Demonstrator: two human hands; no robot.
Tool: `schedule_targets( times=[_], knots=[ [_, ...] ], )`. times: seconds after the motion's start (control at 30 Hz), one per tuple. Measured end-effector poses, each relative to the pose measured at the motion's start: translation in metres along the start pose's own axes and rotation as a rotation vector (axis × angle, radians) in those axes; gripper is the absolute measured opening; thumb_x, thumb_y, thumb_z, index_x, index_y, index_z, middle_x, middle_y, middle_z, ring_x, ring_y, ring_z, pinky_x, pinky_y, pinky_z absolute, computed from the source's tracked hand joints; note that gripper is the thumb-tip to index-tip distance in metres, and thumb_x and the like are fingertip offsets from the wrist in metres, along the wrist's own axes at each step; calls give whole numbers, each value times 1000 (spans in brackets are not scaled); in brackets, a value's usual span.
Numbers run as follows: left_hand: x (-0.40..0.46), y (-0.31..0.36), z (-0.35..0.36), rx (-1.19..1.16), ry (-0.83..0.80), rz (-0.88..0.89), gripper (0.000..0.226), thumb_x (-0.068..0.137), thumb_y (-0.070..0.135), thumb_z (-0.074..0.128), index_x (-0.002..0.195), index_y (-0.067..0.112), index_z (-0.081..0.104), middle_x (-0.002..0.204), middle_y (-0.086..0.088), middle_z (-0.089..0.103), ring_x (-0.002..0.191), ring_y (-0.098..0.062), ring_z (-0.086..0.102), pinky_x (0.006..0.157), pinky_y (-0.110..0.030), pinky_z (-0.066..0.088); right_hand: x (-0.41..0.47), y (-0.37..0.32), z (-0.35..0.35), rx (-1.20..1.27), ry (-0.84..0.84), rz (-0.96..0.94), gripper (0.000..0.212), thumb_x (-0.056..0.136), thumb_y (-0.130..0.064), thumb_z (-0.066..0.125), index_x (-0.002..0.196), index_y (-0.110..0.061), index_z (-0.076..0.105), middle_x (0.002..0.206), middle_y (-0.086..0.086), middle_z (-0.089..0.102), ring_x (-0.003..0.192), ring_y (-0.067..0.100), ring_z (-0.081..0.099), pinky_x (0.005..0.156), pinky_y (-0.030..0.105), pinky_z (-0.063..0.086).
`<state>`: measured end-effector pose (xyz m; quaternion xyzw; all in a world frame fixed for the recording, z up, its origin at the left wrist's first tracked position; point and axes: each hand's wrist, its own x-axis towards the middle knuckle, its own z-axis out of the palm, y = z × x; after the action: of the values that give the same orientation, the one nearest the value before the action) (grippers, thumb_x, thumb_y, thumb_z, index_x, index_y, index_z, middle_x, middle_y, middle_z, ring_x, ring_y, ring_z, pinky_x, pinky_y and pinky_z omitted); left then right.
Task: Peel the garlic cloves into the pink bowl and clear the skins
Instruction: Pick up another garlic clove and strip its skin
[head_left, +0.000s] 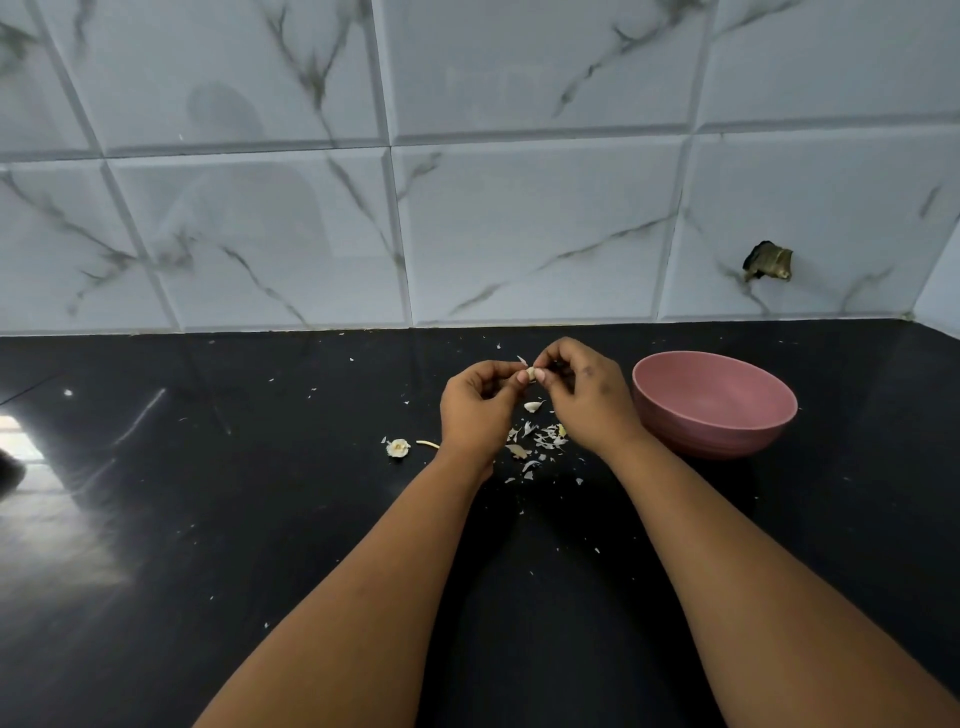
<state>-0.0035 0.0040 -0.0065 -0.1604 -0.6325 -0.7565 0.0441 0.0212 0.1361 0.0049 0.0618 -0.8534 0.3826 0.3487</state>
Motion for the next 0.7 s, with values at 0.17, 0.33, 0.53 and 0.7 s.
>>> schedule_targets(
  times=[0.17, 0.33, 0.53, 0.7],
  knots=[
    [2, 2, -1, -56, 24, -33, 9, 90, 3, 68, 92, 11, 72, 80, -2, 75, 75, -8, 71, 71, -19, 55, 1, 0, 6, 294, 14, 245, 27, 87, -4, 68, 109, -19, 63, 87, -2, 68, 79, 8, 64, 71, 19, 51],
    [1, -1, -3, 212, 2, 53, 2, 90, 18, 71, 92, 19, 72, 78, -1, 75, 80, -17, 73, 78, -37, 59, 0, -2, 4, 411, 6, 285, 18, 85, -5, 71, 88, -23, 72, 92, 7, 73, 82, 10, 66, 69, 17, 54],
    [0, 4, -7, 626, 74, 253, 6, 86, 29, 72, 85, 25, 78, 65, 18, 67, 69, 8, 63, 78, -24, 51, -2, -2, 3, 288, -46, 242, 24, 86, -8, 71, 83, -32, 70, 88, -2, 73, 78, 8, 69, 64, 12, 51],
    [-1, 9, -6, 701, 79, 250, 13, 86, 28, 70, 83, 19, 78, 71, 6, 72, 71, -6, 66, 82, -31, 52, -2, -1, 3, 213, -74, 166, 19, 86, -4, 69, 92, -21, 75, 89, -3, 74, 79, 7, 71, 73, 17, 55]
  ],
)
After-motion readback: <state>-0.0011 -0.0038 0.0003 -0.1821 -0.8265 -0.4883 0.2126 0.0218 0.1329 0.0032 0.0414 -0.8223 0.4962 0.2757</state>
